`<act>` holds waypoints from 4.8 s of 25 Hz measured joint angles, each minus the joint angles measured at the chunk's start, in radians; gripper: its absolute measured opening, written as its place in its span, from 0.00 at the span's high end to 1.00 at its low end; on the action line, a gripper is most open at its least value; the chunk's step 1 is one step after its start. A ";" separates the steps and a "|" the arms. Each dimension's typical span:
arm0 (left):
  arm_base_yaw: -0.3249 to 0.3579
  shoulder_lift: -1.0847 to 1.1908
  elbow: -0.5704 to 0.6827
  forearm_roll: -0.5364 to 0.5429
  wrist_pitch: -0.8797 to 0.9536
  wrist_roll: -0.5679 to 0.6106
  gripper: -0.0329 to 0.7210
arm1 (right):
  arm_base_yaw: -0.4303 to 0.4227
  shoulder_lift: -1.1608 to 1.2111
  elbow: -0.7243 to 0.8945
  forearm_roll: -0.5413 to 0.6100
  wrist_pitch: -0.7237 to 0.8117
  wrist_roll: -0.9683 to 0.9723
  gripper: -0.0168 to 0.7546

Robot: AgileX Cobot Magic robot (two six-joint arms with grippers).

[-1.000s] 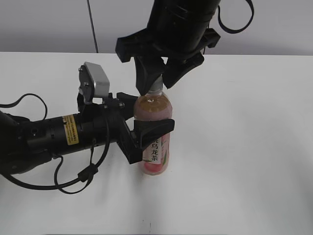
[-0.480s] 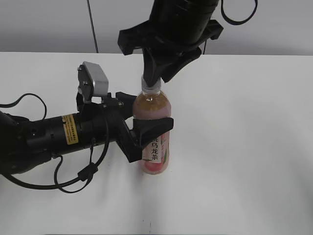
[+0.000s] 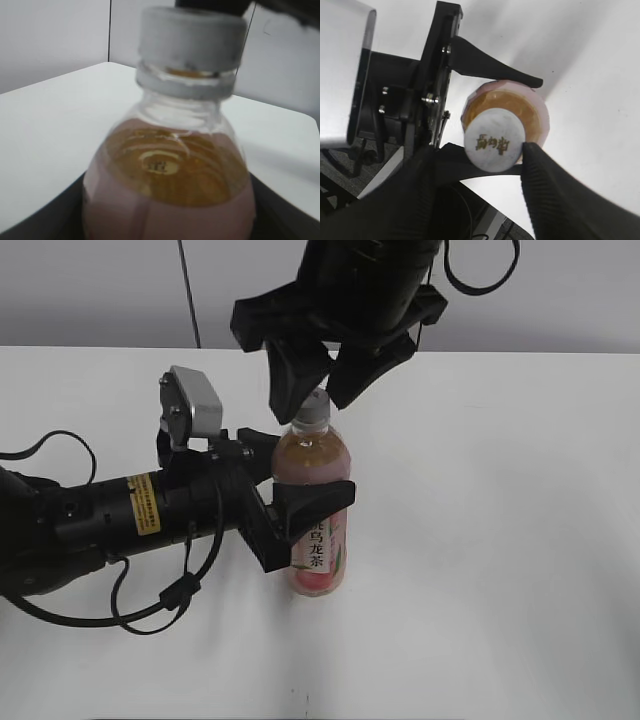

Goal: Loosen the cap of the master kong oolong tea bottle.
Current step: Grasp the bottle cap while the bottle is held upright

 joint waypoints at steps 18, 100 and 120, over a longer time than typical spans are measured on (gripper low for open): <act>0.000 0.000 0.000 -0.001 0.000 0.000 0.35 | 0.000 0.025 -0.005 -0.027 0.001 0.000 0.61; 0.001 0.000 -0.001 0.063 -0.005 0.016 0.35 | 0.000 0.029 -0.015 0.120 -0.011 -1.710 0.22; 0.001 0.000 -0.001 0.063 -0.005 0.014 0.35 | 0.000 -0.002 -0.047 -0.088 -0.024 -0.219 0.22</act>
